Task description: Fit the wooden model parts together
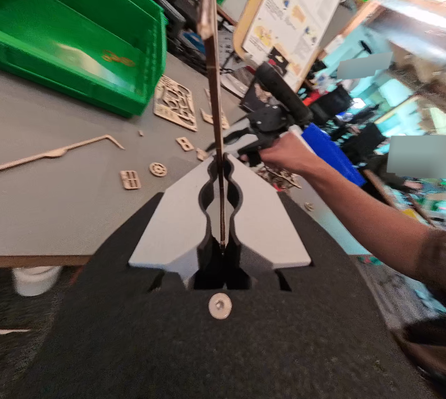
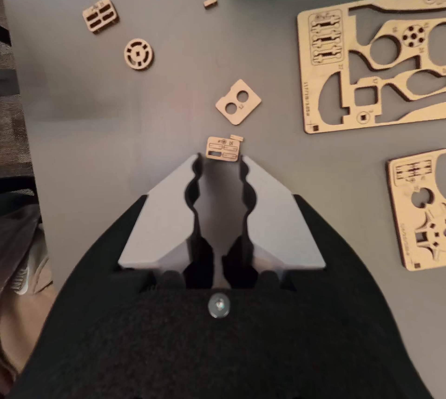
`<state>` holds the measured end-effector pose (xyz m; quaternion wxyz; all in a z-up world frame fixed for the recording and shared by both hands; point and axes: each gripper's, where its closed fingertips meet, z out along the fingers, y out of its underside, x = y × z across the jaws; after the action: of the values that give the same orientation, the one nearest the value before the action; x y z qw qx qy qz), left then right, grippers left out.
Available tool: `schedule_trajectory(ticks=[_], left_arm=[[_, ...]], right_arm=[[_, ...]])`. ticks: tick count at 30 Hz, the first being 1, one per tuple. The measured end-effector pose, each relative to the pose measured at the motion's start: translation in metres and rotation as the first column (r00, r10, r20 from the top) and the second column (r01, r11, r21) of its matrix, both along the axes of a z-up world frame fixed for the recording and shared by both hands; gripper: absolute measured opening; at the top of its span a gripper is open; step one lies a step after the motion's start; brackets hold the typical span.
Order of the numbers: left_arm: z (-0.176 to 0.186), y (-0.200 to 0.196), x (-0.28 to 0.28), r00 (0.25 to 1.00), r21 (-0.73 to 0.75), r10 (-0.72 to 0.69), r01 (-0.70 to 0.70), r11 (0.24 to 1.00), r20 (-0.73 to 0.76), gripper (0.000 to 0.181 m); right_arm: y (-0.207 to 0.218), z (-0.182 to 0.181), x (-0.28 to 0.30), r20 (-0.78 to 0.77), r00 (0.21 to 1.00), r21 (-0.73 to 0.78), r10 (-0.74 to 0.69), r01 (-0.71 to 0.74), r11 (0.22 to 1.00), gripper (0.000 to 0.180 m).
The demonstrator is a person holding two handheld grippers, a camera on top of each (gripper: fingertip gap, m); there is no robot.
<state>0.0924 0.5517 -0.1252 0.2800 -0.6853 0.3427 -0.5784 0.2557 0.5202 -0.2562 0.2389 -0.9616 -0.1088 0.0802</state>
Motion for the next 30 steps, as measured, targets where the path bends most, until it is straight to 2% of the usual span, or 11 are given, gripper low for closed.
schedule_trajectory(ticks=[2,7,13,15,17,19,22,24,26,28,30], left_arm=[[-0.002,-0.006,0.002,0.999,-0.068,-0.039,0.04,0.997,0.013,0.001],[0.0,-0.02,0.006,0.99,-0.149,-0.126,0.135,0.98,0.064,0.001],[0.001,-0.046,0.021,0.973,-0.159,-0.212,0.224,0.961,0.093,0.001],[0.002,-0.054,0.03,0.972,-0.152,-0.21,0.224,0.963,0.103,0.001],[0.004,-0.082,0.04,0.947,-0.164,-0.301,0.317,0.934,0.115,0.001],[0.012,-0.118,0.053,0.909,-0.203,-0.391,0.414,0.888,0.143,0.001],[0.03,-0.196,0.075,0.798,-0.229,-0.573,0.603,0.764,0.186,0.0],[0.029,-0.253,0.089,0.701,-0.223,-0.699,0.71,0.668,0.14,0.0],[0.025,-0.307,0.097,0.574,-0.249,-0.812,0.806,0.537,0.107,0.0],[0.022,-0.351,0.099,0.455,-0.266,-0.885,0.869,0.417,0.099,0.0],[0.012,-0.382,0.105,0.401,-0.255,-0.915,0.891,0.376,0.051,0.001]], right_arm=[[-0.004,0.007,0.007,0.003,1.0,0.013,-0.026,0.026,1.0,0.041],[-0.053,0.064,0.006,-0.194,0.978,0.19,-0.073,0.11,0.976,0.04],[-0.181,0.127,0.004,-0.437,0.893,0.453,-0.104,0.319,0.833,0.035],[-0.232,0.121,0.016,-0.401,0.9,0.472,-0.17,0.362,0.804,0.037],[-0.286,0.109,0.039,-0.322,0.899,0.482,-0.297,0.426,0.766,0.037],[-0.333,0.106,0.051,-0.359,0.854,0.511,-0.376,0.517,0.686,0.042],[-0.389,0.114,0.048,-0.427,0.793,0.578,-0.434,0.608,0.544,0.044],[-0.411,0.121,0.034,-0.492,0.748,0.606,-0.445,0.661,0.443,0.046],[-0.42,0.118,0.016,-0.557,0.707,0.599,-0.436,0.706,0.378,0.061],[-0.421,0.117,-0.001,-0.604,0.697,0.611,-0.387,0.717,0.337,0.064],[-0.414,0.123,-0.015,-0.587,0.732,0.619,-0.345,0.681,0.391,0.077]])
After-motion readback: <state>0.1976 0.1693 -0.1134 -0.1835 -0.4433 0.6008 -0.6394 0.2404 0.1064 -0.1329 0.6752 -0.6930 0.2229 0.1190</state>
